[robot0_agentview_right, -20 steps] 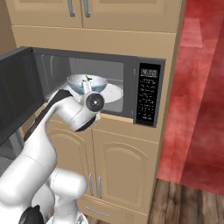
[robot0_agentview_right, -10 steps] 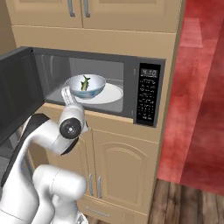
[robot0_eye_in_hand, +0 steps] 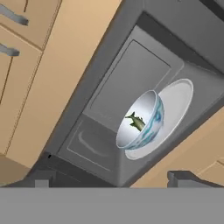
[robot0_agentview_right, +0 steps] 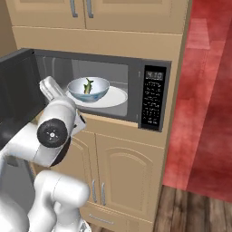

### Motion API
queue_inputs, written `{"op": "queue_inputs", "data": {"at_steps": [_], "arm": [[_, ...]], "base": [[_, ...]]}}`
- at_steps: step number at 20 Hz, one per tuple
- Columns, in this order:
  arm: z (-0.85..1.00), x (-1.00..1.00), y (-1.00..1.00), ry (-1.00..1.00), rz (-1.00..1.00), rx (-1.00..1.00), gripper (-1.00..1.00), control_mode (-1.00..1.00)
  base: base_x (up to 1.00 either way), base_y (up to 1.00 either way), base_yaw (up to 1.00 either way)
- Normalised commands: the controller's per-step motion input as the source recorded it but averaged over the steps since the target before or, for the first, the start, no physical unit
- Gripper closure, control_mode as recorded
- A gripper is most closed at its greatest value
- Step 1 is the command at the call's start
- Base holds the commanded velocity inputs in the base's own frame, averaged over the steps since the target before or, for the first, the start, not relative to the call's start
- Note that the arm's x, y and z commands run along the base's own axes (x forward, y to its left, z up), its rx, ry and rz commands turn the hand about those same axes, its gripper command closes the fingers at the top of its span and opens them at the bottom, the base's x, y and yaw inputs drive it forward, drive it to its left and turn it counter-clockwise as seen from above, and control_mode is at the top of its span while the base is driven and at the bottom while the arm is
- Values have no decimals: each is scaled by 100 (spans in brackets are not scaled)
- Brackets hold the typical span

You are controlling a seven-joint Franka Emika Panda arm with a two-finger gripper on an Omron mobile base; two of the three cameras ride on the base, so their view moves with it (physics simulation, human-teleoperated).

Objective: Remove the mango from the bowl and place it on the small plate. Then place the bowl with only the fish in the microwave, close the door, and press the start button to microwave the fish.

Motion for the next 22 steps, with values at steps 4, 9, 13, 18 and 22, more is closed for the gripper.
{"op": "queue_inputs", "data": {"at_steps": [4, 9, 13, 18, 22], "arm": [[35, -100, 13, 0, 0, -31, -100, -100], [-2, -100, 39, 0, 6, -49, -100, -100], [-3, -100, 55, 0, 15, -55, -100, -100], [-20, -100, 66, -27, 15, -58, -100, -100], [-5, -100, 72, -45, 21, -59, -100, -100]], "base": [[0, 0, 0], [0, 0, 0], [0, 0, 0], [0, 0, 0], [0, 0, 0]]}}
